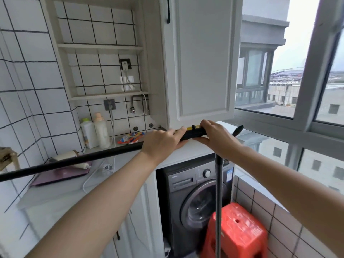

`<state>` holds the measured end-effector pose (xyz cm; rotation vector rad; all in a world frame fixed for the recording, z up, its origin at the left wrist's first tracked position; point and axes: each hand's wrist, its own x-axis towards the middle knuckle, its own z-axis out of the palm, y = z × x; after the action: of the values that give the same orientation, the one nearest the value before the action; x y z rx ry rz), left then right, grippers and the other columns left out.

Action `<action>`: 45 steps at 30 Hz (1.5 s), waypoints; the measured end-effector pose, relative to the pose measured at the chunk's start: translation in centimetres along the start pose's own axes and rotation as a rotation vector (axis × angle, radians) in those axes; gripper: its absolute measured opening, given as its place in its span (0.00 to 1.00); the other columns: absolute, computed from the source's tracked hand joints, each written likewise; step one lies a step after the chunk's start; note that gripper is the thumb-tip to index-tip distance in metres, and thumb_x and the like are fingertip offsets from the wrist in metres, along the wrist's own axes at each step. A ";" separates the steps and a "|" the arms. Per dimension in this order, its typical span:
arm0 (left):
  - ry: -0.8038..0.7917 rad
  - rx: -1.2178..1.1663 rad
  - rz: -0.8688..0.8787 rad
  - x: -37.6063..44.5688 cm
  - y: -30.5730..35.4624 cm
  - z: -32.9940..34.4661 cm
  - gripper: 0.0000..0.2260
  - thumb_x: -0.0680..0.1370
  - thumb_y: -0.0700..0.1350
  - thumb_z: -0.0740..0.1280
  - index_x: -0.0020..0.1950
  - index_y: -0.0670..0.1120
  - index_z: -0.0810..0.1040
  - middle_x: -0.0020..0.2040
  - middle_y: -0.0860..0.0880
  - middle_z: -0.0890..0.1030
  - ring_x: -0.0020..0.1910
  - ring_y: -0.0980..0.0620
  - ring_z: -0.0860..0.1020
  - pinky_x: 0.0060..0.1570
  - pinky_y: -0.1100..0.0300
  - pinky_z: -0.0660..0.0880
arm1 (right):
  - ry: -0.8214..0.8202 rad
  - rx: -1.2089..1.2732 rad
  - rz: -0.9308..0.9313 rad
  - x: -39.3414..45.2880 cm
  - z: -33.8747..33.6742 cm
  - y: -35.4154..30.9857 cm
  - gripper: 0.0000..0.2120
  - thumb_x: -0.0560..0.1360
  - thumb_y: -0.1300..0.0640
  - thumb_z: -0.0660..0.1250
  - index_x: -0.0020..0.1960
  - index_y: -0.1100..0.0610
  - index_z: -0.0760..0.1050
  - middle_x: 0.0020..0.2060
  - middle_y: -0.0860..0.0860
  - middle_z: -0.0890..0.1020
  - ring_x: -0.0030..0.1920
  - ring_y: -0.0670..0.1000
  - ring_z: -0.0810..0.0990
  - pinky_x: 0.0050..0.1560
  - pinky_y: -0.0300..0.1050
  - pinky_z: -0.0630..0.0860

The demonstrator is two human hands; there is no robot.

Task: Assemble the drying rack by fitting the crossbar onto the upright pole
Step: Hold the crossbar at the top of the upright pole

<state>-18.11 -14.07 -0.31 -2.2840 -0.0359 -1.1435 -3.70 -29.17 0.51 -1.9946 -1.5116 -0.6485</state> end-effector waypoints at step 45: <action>0.215 -0.297 0.274 4.0 35.4 -30.9 0.16 0.80 0.54 0.59 0.53 0.43 0.76 0.26 0.47 0.75 0.17 0.46 0.70 0.18 0.60 0.70 | 0.059 -0.301 0.399 -41.5 -35.3 -8.5 0.15 0.78 0.50 0.64 0.49 0.63 0.67 0.43 0.60 0.78 0.37 0.62 0.76 0.36 0.54 0.75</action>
<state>-28.39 -60.09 -0.13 -2.3073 0.5456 -1.3064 -24.14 -80.44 -0.11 -2.3886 -0.9795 -0.7875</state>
